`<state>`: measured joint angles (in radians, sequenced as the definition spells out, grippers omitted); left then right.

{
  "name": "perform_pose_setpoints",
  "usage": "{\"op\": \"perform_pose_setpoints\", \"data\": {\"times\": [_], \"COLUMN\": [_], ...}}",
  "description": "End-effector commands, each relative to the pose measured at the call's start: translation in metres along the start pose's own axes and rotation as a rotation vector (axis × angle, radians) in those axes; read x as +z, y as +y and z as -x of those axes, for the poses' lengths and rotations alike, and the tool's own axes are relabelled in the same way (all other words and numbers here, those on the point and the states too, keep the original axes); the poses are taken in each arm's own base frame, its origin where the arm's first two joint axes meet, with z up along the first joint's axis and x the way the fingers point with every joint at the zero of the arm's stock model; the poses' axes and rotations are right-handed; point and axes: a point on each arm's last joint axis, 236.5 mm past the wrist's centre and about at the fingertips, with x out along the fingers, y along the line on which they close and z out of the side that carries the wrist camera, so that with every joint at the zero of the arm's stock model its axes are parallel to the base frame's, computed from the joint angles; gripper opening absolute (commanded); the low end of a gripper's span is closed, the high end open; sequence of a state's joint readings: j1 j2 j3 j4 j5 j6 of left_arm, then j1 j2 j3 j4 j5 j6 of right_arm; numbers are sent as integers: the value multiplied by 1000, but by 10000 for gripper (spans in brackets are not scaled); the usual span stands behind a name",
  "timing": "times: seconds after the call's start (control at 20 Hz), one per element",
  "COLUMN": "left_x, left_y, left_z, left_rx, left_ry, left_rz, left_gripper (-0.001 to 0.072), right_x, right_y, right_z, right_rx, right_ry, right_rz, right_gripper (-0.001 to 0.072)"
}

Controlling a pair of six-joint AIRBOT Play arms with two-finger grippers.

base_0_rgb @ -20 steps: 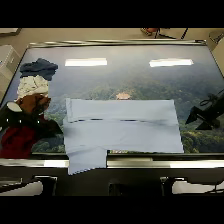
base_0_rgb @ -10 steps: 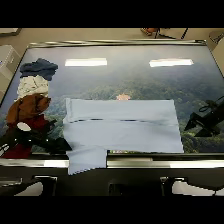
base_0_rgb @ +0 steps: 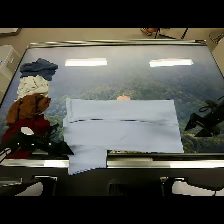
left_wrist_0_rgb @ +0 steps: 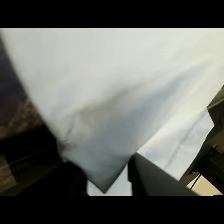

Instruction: Fold the clothes and pants, and hang the long-sleeved shirts on hangers.

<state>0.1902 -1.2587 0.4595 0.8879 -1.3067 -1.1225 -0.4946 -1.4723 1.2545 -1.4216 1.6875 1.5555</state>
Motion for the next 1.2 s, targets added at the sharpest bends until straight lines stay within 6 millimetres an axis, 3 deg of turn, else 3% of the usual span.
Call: {"op": "perform_pose_setpoints", "data": {"times": [0.0, 0.1, 0.4, 0.8, 1.05, 1.15], "left_x": [2, 6, 1, 0, 2, 2], "left_y": [9, 6, 3, -4, -8, -8], "left_z": [-7, -7, -7, 0, 6, 6], "left_rx": [17, 5, -6, -8, 0, 0], "left_ry": [-28, -43, -23, -49, -80, -79], "left_rz": [21, 24, 17, -21, -42, -42], "left_gripper": [140, 22, 21, 21, 21, 21], "right_x": [2, -9, -26, -26, -44, -50], "right_y": [-3, -5, -11, -13, 0, 1], "right_z": [-10, -30, -88, -95, -104, -108], "right_rx": [-3, -2, 10, 8, 73, 80], "right_ry": [-4, 46, 95, 86, 151, 171], "right_rz": [-7, -11, 34, 62, 65, 72], "right_gripper": [566, 568, 607, 602, 539, 377]}}
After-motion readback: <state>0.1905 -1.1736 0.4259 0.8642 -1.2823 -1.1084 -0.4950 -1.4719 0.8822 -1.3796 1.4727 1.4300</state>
